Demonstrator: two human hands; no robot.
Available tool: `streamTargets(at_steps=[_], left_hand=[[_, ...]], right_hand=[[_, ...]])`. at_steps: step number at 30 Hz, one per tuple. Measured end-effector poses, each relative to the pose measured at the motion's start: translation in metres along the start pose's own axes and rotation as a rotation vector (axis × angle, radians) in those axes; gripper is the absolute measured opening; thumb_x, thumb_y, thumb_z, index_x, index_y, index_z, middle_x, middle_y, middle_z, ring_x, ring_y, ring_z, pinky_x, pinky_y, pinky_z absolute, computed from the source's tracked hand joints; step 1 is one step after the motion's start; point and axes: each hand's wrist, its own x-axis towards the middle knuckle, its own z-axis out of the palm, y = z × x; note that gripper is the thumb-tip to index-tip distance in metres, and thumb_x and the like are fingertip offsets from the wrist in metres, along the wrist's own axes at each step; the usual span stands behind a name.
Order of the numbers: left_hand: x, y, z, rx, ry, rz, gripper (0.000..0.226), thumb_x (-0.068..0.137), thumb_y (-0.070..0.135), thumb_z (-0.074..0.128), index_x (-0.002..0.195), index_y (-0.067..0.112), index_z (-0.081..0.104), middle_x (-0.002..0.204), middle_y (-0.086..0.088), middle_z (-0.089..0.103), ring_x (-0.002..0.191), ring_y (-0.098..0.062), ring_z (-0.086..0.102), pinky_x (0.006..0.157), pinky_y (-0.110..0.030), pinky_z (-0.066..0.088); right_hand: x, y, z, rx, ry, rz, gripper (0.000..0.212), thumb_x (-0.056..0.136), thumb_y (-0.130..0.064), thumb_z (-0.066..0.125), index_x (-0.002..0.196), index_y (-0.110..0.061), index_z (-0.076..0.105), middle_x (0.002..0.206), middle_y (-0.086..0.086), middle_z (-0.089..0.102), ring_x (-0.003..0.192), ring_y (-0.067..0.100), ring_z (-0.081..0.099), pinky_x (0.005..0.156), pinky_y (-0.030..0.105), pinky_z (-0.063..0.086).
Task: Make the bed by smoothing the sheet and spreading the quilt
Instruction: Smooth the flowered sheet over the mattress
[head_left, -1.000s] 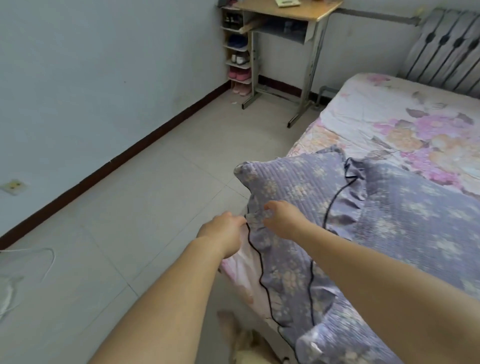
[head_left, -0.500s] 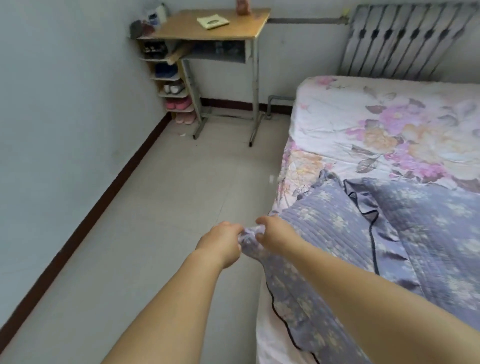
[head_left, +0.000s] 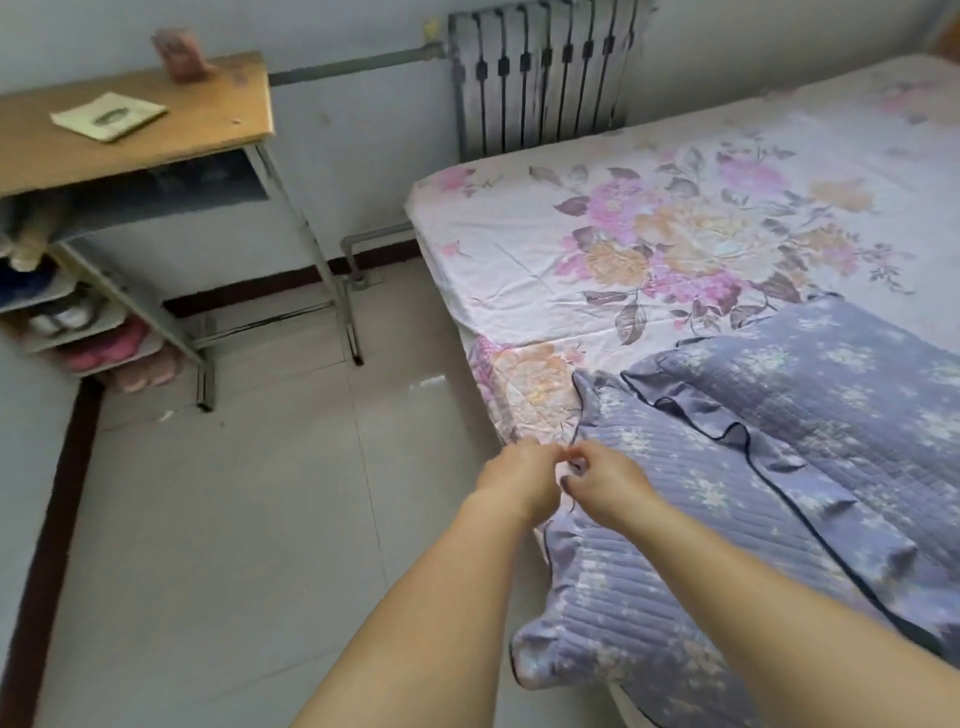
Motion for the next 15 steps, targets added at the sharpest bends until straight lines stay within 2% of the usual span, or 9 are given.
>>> streamTargets(at_steps=[2,8,15], left_hand=[[0.010,-0.037,-0.015,0.018,-0.042,0.004,0.046,0.090,0.012,0.046,0.134,0.026,0.049,0.133,-0.010,0.046,0.123,-0.032,0.047,0.100,-0.042,0.043],[0.032,-0.124,-0.053,0.066,-0.105,-0.049,0.046,0.092,0.011,0.043,0.135,0.024,0.046,0.134,-0.009,0.044,0.127,-0.029,0.045,0.104,-0.041,0.040],[0.065,-0.158,-0.099,0.075,-0.128,-0.001,0.046,0.095,0.014,0.040,0.139,0.025,0.042,0.138,-0.006,0.041,0.128,-0.028,0.042,0.105,-0.039,0.039]], right_hand=[[0.015,-0.025,0.016,-0.003,-0.012,0.070,0.046,0.091,-0.026,0.056,0.135,-0.017,0.048,0.137,0.008,0.053,0.125,0.026,0.050,0.097,0.029,0.040],[0.050,-0.082,0.045,0.008,-0.043,0.122,0.047,0.092,-0.026,0.054,0.137,-0.016,0.046,0.139,0.005,0.052,0.127,0.022,0.048,0.098,0.025,0.038],[0.095,-0.111,0.041,0.021,-0.037,0.197,0.044,0.091,-0.025,0.053,0.134,-0.017,0.048,0.137,0.007,0.052,0.123,0.025,0.051,0.097,0.028,0.041]])
